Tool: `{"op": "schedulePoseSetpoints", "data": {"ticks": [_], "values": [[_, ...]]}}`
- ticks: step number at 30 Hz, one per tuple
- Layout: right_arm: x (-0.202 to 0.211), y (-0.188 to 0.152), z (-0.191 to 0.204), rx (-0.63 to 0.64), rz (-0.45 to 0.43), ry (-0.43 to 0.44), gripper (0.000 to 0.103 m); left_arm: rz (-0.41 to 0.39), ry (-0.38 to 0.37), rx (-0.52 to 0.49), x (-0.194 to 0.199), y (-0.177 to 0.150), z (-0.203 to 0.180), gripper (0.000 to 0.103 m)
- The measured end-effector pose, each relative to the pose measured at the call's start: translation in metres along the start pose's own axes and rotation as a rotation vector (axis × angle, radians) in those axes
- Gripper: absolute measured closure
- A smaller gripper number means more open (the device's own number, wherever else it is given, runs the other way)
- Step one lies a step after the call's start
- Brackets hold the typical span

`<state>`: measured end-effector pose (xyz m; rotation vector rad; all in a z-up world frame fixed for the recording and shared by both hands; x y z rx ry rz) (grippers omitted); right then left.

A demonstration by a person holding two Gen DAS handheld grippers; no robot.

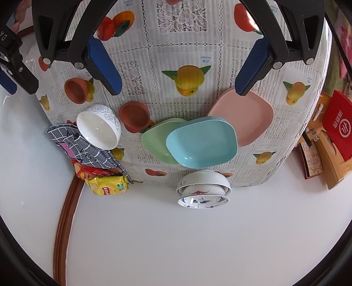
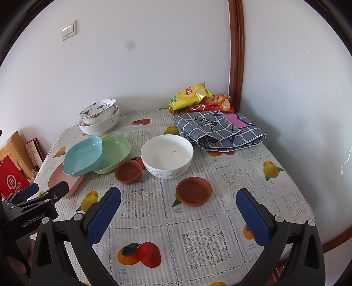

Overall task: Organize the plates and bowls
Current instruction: 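Reach both grippers to the light-blue plate rim and close on it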

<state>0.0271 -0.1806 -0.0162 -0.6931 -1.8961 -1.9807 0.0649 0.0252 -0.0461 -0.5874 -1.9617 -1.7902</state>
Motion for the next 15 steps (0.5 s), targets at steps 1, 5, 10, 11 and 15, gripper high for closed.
{"op": "schedulePoseSetpoints", "data": {"ticks": [1, 5, 10, 11, 15], "values": [[-0.006, 0.001, 0.003, 0.008, 0.006, 0.0, 0.0, 0.008, 0.005, 0.008, -0.005, 0.001, 0.004, 0.001], [-0.028, 0.006, 0.019, 0.036, 0.017, 0.028, 0.0, 0.029, 0.035, 0.027, -0.024, 0.007, 0.022, 0.002], [-0.061, 0.011, 0.041, 0.046, 0.054, 0.06, 0.003, 0.057, 0.088, 0.029, -0.051, 0.016, 0.045, 0.007], [-0.068, 0.012, 0.046, 0.05, 0.062, 0.062, 0.004, 0.062, 0.095, 0.036, -0.056, 0.018, 0.051, 0.008], [-0.091, 0.018, 0.066, 0.055, 0.076, 0.102, 0.006, 0.073, 0.113, 0.058, -0.074, 0.028, 0.069, 0.017]]}}
Point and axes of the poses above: each gripper's, at about its wrist camera, not at the fingertips, and x roughly against the way its jaws point, z to its left, y to its top, the point moved 1 cm from there along -x, roughly the way its jaws point, and after that the axes turned 11 degrees about -z, right-handed, at the moved point
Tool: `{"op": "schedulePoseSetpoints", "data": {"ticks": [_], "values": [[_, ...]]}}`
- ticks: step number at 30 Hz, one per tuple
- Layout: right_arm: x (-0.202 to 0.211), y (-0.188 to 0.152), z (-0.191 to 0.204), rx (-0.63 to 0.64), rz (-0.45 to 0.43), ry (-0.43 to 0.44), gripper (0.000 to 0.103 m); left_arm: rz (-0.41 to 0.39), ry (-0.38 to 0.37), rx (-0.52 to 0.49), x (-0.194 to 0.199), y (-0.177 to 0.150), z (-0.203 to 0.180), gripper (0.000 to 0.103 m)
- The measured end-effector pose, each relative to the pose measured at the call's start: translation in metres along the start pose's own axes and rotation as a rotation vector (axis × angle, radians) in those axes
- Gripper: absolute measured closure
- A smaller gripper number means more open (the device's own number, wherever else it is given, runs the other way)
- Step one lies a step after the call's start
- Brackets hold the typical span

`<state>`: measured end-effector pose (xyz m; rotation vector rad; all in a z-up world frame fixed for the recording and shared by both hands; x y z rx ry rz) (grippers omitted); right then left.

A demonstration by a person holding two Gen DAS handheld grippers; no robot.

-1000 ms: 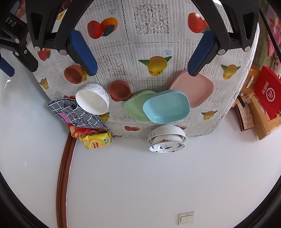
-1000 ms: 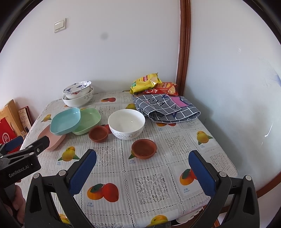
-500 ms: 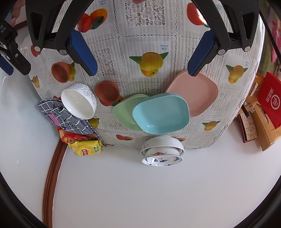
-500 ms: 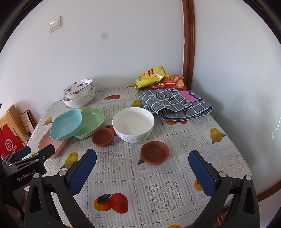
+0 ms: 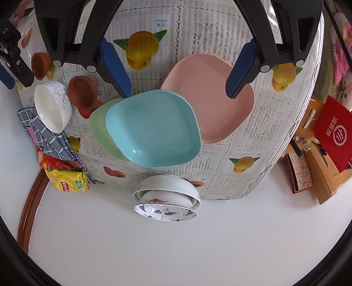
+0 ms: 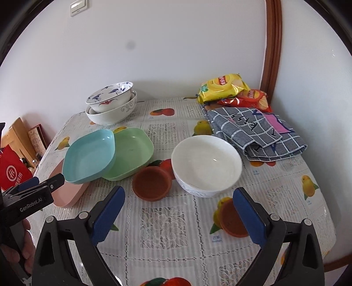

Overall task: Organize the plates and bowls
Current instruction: 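Reach both grippers to the light-blue plate rim and close on it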

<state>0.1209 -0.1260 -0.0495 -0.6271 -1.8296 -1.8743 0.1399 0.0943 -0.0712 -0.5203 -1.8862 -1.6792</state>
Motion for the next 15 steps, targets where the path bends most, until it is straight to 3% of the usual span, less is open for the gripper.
{"op": "schedulePoseSetpoints", "data": {"ticks": [15], "values": [[-0.074, 0.02, 0.068, 0.026, 0.081, 0.151, 0.034, 0.047, -0.018, -0.004, -0.074, 0.034, 0.016, 0.042]]}}
Point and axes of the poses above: each gripper's, at about its wrist camera, not at the fingertips, and x roughly against the way its jaws point, z to its left, y to its top, the point moved 1 cm from there along -x, roughly the way its jaws point, and after that the axes turned 11 degrees about -z, right-handed, at the moved point
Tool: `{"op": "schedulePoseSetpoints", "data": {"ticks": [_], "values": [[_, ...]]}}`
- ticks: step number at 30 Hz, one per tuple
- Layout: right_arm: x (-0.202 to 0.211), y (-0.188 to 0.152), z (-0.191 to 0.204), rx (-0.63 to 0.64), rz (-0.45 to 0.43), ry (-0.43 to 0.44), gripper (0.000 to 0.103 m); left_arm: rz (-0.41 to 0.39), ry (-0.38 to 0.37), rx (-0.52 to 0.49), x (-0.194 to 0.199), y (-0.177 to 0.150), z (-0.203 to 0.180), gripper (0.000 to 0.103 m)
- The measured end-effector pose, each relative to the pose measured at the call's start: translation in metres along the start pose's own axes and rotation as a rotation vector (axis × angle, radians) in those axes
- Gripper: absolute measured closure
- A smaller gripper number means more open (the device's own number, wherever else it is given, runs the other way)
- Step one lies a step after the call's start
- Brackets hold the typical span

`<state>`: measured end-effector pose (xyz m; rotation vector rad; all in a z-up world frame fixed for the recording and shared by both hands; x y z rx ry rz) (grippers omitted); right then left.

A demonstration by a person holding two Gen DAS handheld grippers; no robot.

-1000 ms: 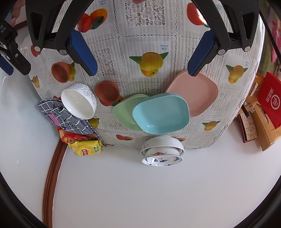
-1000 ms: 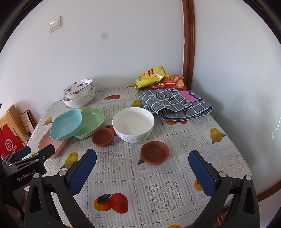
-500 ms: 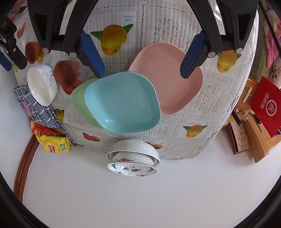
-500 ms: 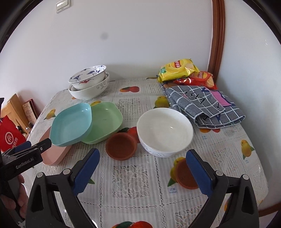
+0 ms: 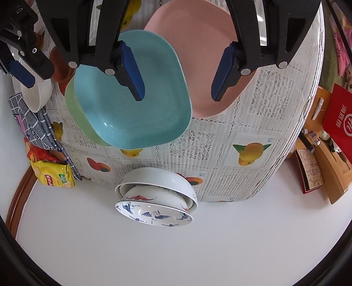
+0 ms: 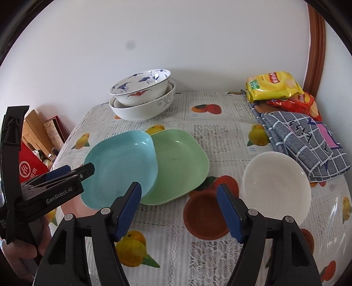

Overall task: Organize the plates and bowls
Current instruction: 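Reach both grippers to the light-blue plate rim and close on it, then lift the light-blue plate with both grippers and lower it onto the pink plate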

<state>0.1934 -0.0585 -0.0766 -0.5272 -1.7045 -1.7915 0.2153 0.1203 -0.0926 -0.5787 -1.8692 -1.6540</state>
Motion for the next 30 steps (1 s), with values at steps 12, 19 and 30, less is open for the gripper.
{"op": "schedulePoseSetpoints", "data": {"ticks": [12, 19, 30], "values": [[-0.049, -0.004, 0.014, 0.018, 0.074, 0.021, 0.042, 0.032, -0.047, -0.001, -0.044, 0.009, 0.003, 0.055], [-0.061, -0.003, 0.02, 0.029, 0.089, 0.023, 0.05, 0.041, -0.082, 0.016, -0.056, 0.009, 0.008, 0.065], [-0.07, -0.007, 0.028, 0.087, 0.091, -0.007, 0.086, 0.039, -0.098, 0.022, -0.052, 0.007, 0.01, 0.087]]}}
Point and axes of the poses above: each gripper's, at about its wrist camera, not at the fingertips, and x roughly against the way its jaws point, z to its left, y to its top, the point moved 1 cm from there along -x, roughly the way its jaws point, and after that the axes turned 11 degrees about -z, right-handed, at the moved point
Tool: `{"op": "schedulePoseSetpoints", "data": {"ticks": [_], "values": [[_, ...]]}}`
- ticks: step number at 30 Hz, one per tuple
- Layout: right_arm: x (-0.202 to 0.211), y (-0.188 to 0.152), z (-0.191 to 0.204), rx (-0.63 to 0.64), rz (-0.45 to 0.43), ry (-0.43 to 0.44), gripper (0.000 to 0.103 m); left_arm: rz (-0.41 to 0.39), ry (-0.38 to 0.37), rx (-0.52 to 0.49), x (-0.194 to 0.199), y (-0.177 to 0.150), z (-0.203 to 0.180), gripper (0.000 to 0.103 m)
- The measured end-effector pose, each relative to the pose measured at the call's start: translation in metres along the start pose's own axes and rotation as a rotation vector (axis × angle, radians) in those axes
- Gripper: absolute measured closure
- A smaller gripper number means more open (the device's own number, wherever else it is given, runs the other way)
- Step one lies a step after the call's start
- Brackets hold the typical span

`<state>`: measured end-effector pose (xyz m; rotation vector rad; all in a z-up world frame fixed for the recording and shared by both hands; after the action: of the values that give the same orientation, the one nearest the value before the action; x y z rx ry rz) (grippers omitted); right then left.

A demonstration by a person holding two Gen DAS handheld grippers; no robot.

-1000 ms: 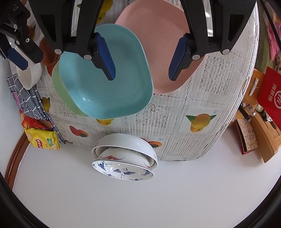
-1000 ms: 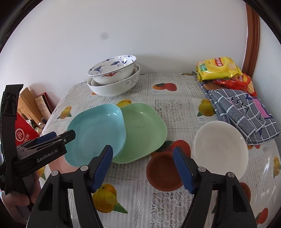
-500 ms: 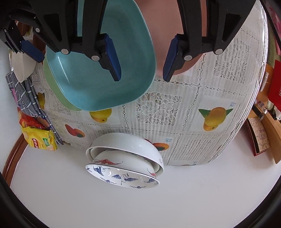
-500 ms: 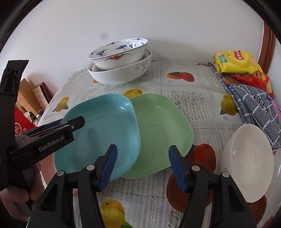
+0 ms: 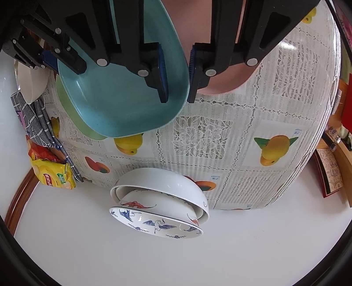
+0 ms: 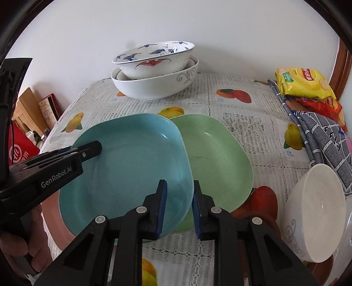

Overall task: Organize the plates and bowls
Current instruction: 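Lift the light-blue plate with both grippers and lower it onto the pink plate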

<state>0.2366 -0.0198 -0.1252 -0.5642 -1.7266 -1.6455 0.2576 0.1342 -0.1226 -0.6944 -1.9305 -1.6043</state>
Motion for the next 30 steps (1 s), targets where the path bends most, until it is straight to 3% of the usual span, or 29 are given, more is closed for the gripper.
{"op": "schedulePoseSetpoints", "data": {"ticks": [2, 18, 30], "values": [[0.002, 0.0, -0.004, -0.018, -0.003, 0.003, 0.09, -0.001, -0.005, 0.013, 0.003, 0.0, 0.002, 0.089], [0.066, 0.009, -0.021, -0.071, -0.099, 0.013, 0.091, -0.061, -0.053, 0.016, 0.06, 0.003, -0.018, 0.09], [0.104, -0.008, -0.01, -0.071, -0.128, 0.043, 0.091, -0.081, -0.035, 0.031, 0.101, -0.016, -0.012, 0.09]]}}
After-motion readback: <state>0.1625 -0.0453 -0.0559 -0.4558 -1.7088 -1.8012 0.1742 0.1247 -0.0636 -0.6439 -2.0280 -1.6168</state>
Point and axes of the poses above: each gripper's, at about its wrist camera, not at the fingertips, and x roughly against the way its jaws point, z to its left, y to its top, the point moved 1 cm from there along -x, roughly the way its jaws point, and after that the axes turned 11 degrees about -z, right-handed, at the moved point
